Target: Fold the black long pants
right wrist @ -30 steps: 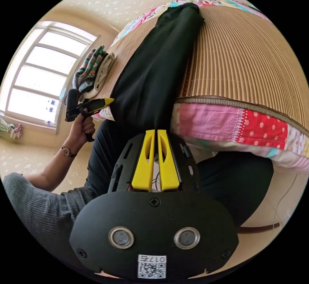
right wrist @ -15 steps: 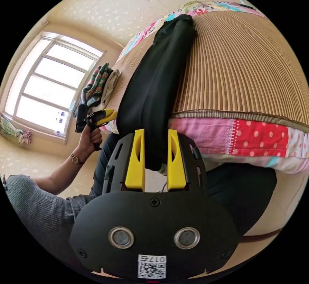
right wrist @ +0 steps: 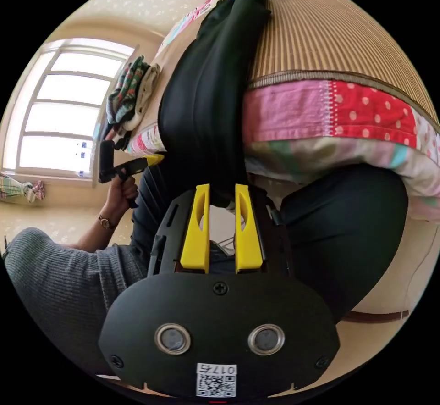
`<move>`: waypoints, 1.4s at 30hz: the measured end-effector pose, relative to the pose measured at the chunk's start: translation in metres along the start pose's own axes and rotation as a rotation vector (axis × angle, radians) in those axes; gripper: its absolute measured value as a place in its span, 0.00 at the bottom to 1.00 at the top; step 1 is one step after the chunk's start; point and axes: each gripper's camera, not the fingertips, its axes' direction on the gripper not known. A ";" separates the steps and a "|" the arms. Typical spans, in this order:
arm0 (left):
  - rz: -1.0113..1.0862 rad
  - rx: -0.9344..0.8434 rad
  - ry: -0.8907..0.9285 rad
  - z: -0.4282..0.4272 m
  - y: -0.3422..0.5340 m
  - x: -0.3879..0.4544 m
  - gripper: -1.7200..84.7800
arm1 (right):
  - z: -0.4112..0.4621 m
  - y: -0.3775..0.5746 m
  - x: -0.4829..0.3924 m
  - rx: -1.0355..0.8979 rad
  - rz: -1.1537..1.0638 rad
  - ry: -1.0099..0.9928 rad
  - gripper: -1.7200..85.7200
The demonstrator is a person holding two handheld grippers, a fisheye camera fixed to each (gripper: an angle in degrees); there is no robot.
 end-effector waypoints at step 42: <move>0.539 0.217 0.576 -0.130 0.029 0.204 0.07 | -0.270 0.045 -0.096 0.523 -0.558 -0.652 0.04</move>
